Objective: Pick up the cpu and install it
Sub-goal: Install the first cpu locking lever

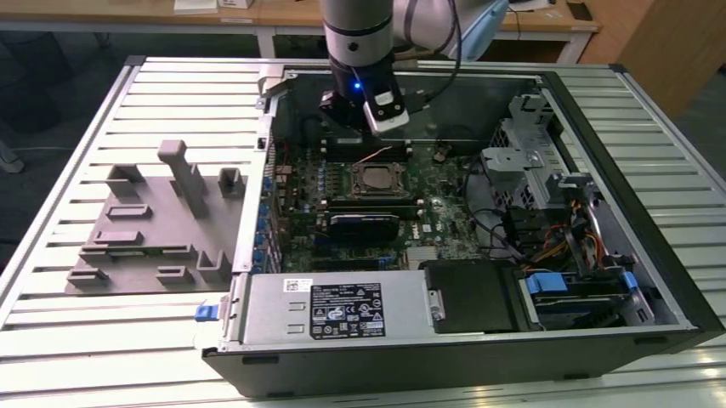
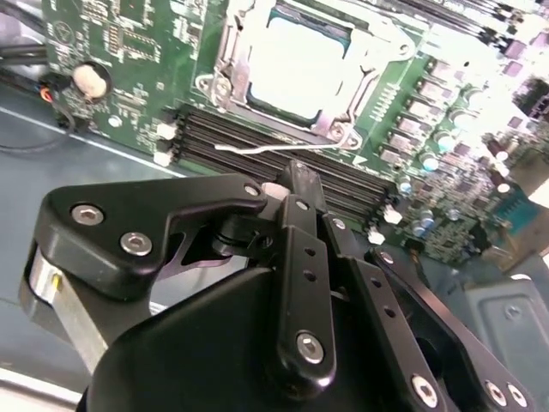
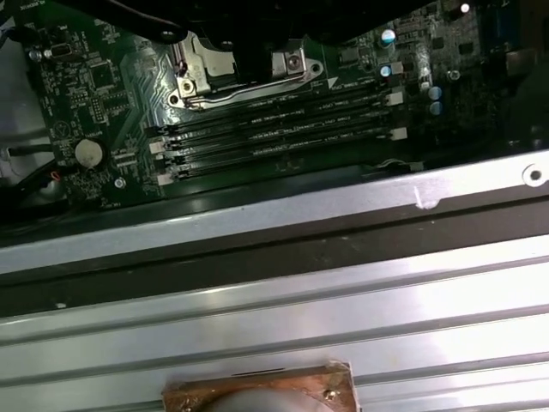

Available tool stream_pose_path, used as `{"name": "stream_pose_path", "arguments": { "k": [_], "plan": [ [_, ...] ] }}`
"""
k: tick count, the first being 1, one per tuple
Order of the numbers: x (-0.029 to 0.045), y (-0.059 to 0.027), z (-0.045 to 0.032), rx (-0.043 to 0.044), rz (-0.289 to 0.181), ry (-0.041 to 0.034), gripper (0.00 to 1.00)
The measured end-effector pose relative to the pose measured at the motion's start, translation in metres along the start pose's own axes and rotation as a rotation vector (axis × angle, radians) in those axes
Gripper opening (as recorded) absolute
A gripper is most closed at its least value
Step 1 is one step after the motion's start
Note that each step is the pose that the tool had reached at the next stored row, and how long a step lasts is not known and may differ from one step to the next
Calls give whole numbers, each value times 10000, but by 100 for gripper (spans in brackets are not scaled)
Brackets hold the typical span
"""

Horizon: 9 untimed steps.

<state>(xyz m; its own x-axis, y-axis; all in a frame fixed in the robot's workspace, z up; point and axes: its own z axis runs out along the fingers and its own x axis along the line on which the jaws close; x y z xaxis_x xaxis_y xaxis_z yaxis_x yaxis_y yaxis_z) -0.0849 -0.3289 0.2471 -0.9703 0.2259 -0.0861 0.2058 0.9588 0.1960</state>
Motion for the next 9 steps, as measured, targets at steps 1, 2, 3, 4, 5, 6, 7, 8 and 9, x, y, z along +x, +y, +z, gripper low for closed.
{"name": "stream_pose_path", "arguments": {
  "k": [1,2,3,4,5,6,7,8,9],
  "plan": [
    [0,-1,7,-6,22,-50,11],
    [1,-2,14,-10,45,-87,11],
    [2,-4,22,-14,72,-122,11],
    [3,-6,30,-15,112,-154,11],
    [3,-8,40,-13,173,-184,11],
    [4,-10,51,-8,244,-212,11],
    [5,-13,62,-4,316,-236,11],
    [5,-15,74,0,374,-257,11],
    [5,-17,88,3,428,-276,11]
  ]
}}
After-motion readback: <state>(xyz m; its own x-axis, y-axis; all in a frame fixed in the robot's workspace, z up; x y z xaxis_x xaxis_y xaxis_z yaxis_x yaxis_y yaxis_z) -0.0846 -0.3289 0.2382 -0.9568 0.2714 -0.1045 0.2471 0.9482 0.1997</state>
